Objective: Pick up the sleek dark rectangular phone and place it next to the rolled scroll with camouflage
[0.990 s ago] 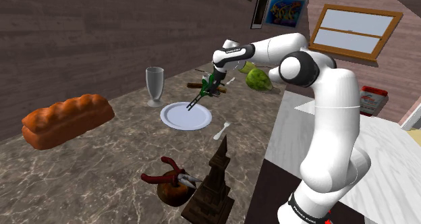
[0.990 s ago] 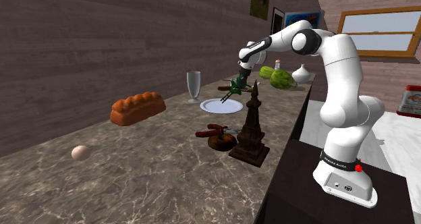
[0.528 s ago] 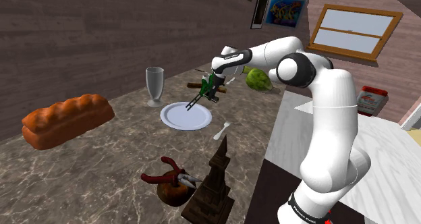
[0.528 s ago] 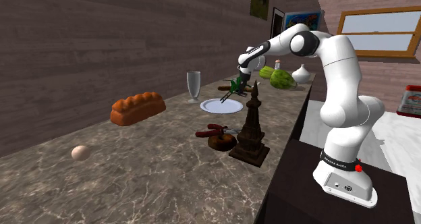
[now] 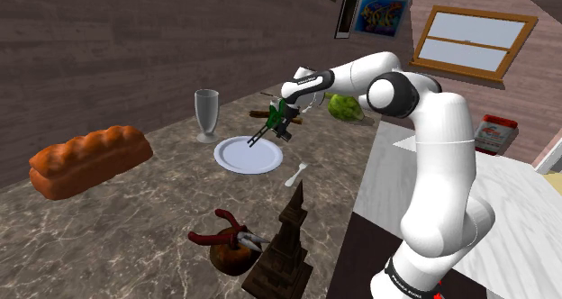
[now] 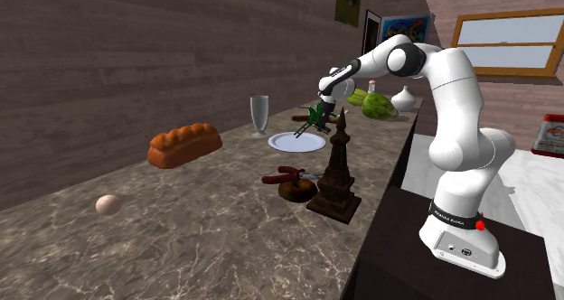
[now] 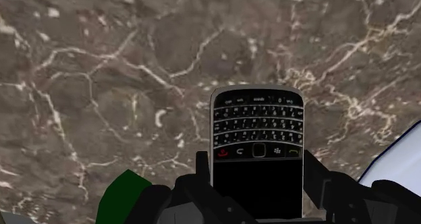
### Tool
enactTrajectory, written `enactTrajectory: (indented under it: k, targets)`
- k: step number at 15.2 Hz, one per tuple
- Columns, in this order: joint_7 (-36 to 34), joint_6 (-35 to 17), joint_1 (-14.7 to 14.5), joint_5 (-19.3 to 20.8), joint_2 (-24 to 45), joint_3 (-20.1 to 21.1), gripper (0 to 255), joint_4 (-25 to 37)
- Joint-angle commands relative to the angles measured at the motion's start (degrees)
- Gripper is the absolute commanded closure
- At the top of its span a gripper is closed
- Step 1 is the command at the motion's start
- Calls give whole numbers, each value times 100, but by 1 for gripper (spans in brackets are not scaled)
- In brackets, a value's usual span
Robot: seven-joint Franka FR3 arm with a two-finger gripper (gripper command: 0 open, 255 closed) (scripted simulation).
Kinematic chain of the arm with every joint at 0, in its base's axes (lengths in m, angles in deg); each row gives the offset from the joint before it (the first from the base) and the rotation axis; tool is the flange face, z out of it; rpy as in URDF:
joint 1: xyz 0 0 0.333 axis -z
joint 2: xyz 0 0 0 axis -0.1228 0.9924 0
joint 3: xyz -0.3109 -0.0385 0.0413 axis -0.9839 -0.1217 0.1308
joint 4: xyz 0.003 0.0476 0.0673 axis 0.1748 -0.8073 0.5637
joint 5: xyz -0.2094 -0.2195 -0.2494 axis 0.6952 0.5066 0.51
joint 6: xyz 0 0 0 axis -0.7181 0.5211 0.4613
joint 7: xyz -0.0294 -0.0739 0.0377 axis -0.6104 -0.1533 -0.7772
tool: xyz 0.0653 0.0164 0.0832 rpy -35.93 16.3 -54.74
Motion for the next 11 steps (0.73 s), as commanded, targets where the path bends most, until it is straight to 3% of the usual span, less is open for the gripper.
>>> enactTrajectory:
  k: [1,4,5,11]
  targets:
    - [0,7,4,6,35,-9,255,-28]
    - [0,7,5,6,35,-8,255,-28]
    - [10,21,13,6,43,-11,0,-7]
    - [1,134,21,5,-86,-11,0,-24]
